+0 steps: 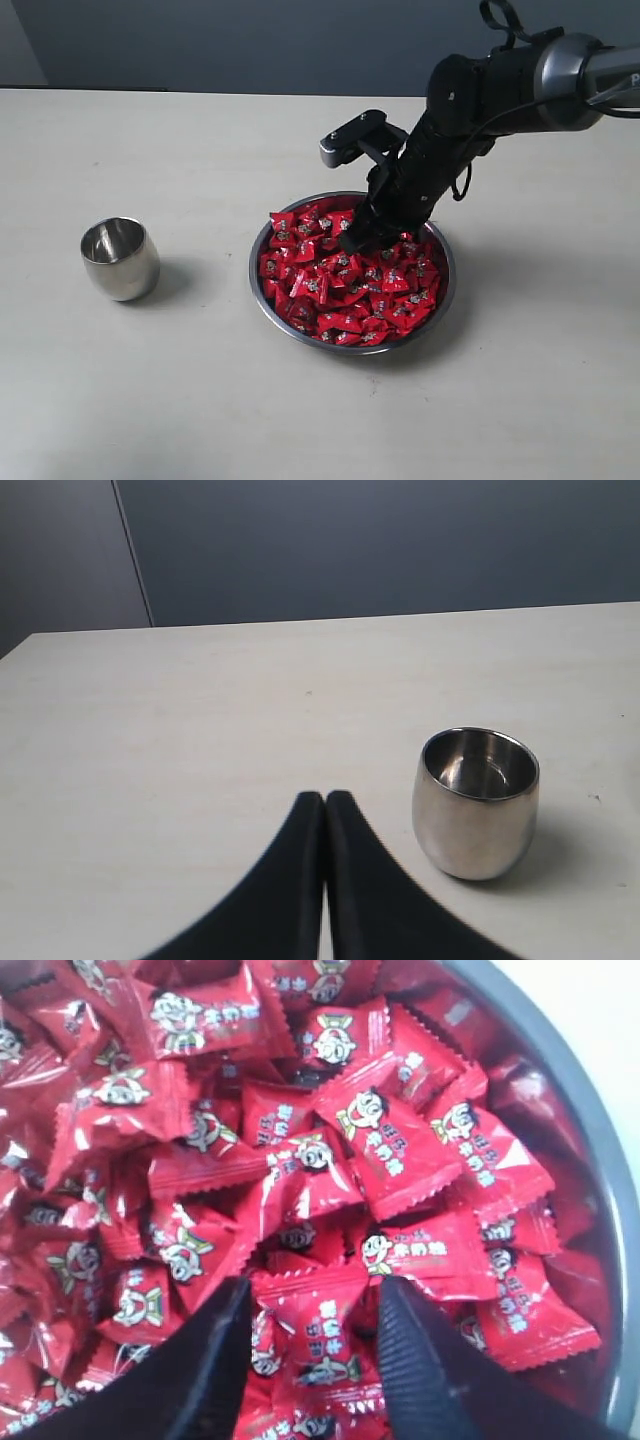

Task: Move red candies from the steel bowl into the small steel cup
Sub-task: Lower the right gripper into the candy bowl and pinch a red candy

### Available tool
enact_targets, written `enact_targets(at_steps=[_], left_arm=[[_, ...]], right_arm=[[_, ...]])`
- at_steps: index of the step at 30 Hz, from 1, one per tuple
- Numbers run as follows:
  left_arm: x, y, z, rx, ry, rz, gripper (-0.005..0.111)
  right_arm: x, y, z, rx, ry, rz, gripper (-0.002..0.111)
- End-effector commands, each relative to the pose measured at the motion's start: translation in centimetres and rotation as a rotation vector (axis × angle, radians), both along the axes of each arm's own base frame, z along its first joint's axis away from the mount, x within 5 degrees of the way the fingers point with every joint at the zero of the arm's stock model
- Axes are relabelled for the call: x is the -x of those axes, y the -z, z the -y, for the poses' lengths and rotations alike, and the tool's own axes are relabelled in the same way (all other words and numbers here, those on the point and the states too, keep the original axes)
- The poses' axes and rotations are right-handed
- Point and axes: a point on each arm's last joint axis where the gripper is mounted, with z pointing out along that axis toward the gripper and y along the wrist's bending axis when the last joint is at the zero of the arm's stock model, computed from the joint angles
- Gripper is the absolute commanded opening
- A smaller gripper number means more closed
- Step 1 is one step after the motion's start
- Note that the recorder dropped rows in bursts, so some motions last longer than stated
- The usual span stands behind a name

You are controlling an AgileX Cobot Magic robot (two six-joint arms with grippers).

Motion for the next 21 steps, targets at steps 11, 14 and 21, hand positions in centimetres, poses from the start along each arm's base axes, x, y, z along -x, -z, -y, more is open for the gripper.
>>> enact_targets(at_steps=[11,14,21], left_arm=[[0.02,0.09,0.01,0.003,-0.001,0.003,0.000],[0.02,0.09,0.01,0.003,-0.001,0.003,0.000],[0.02,0.09,0.01,0.003,-0.001,0.003,0.000]], right_arm=[[-0.24,1.67,0.12,0.055,-0.008,-0.016,0.041],[-0.22,1.73,0.13,0.056,-0.003,-0.021,0.040],[-0.20,2.09,0.16,0.064,0.011,-0.035,0.030]])
